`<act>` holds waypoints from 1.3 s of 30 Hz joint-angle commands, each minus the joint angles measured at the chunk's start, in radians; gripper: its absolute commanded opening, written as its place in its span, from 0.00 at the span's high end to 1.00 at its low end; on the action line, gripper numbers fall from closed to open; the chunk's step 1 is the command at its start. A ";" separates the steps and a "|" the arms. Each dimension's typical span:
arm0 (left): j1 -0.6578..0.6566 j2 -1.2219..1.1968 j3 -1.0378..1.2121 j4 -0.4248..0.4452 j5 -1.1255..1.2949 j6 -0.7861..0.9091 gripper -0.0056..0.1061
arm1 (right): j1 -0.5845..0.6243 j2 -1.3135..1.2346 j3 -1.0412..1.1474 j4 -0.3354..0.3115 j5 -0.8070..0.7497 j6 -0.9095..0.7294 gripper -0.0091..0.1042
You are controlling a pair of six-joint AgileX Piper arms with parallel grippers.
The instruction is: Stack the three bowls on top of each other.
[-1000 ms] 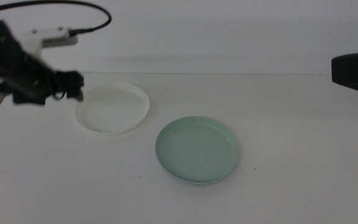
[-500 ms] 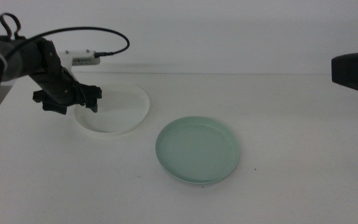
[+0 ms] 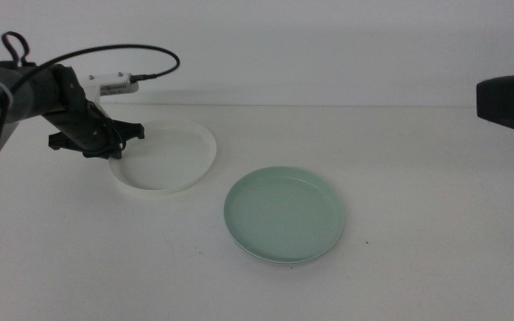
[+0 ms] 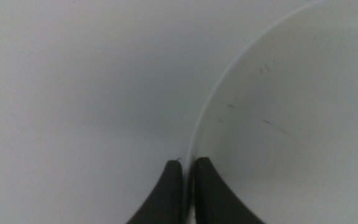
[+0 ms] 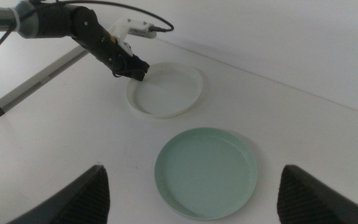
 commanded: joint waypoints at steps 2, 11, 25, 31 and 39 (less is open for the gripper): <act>0.013 -0.039 -0.001 -0.011 0.028 0.000 0.97 | -0.009 -0.002 0.002 0.000 -0.005 -0.004 0.12; -0.081 -0.465 0.170 -0.068 0.080 0.000 0.97 | -0.009 -0.002 0.002 0.000 -0.005 -0.004 0.12; -0.415 -0.397 0.321 -0.168 -0.063 -0.028 0.97 | -0.009 -0.002 0.002 0.000 -0.005 -0.004 0.12; -0.427 -0.328 0.321 -0.177 -0.105 -0.023 0.96 | -0.009 -0.002 0.002 0.000 -0.005 -0.004 0.12; -0.425 -0.313 0.321 -0.176 -0.114 0.039 0.69 | -0.009 -0.002 0.002 0.000 -0.005 -0.004 0.12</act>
